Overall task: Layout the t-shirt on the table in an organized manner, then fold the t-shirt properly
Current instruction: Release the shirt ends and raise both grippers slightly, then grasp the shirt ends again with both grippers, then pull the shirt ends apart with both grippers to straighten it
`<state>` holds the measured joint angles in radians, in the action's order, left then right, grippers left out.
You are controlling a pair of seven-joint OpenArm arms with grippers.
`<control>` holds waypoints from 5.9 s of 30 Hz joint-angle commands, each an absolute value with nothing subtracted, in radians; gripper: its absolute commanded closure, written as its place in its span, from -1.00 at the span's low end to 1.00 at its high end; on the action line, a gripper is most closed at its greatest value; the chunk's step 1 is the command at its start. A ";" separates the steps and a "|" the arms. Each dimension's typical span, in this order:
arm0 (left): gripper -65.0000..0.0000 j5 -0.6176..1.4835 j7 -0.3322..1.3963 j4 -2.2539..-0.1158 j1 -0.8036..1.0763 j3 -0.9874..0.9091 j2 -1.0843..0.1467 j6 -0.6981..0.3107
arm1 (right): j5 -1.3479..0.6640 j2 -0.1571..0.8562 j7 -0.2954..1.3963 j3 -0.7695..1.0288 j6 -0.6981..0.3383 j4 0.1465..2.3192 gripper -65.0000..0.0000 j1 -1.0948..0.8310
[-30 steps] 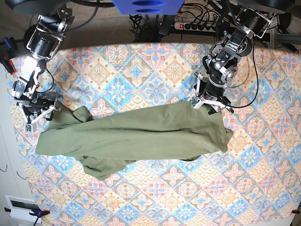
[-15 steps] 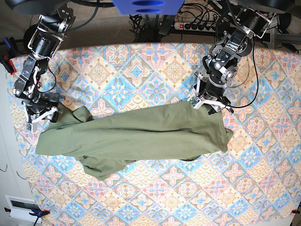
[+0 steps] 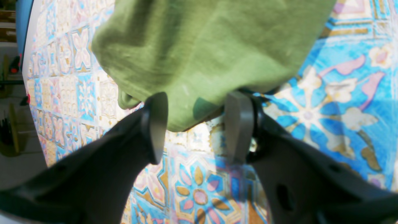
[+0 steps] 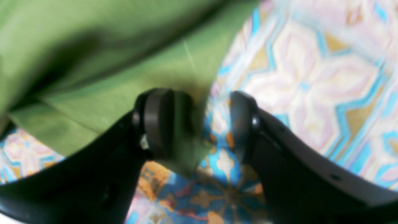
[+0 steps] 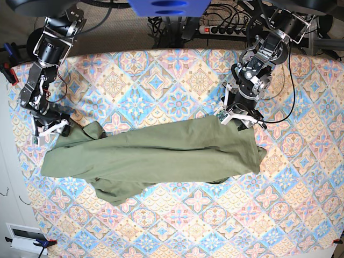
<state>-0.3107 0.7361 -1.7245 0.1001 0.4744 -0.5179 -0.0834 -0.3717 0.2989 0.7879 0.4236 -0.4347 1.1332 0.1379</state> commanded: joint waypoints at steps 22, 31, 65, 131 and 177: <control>0.13 -0.318 0.723 -1.799 0.120 0.384 -0.542 -0.079 | -0.636 0.326 0.832 0.433 -0.438 1.224 0.96 0.142; 0.11 -0.309 0.727 -1.702 0.081 0.463 -0.567 -0.079 | -0.650 0.326 0.835 0.433 -0.438 1.256 0.96 0.137; 0.87 -0.038 0.722 -1.494 -0.105 0.180 -0.667 -0.133 | -0.650 0.325 0.837 0.429 -0.438 1.330 0.96 0.110; 1.00 -0.137 0.914 -2.098 0.045 0.351 -0.757 -0.139 | -0.645 0.318 0.848 0.384 -0.438 1.325 0.97 0.110; -0.19 -0.191 0.642 -1.653 0.179 0.246 -0.711 -0.054 | -0.645 0.317 0.849 0.199 -0.438 1.437 0.95 0.051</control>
<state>-0.1802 0.6449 -1.6444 0.1852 0.2543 -0.6876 -0.0677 -0.6281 0.3023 0.8688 0.1944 -0.4335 1.4204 0.0322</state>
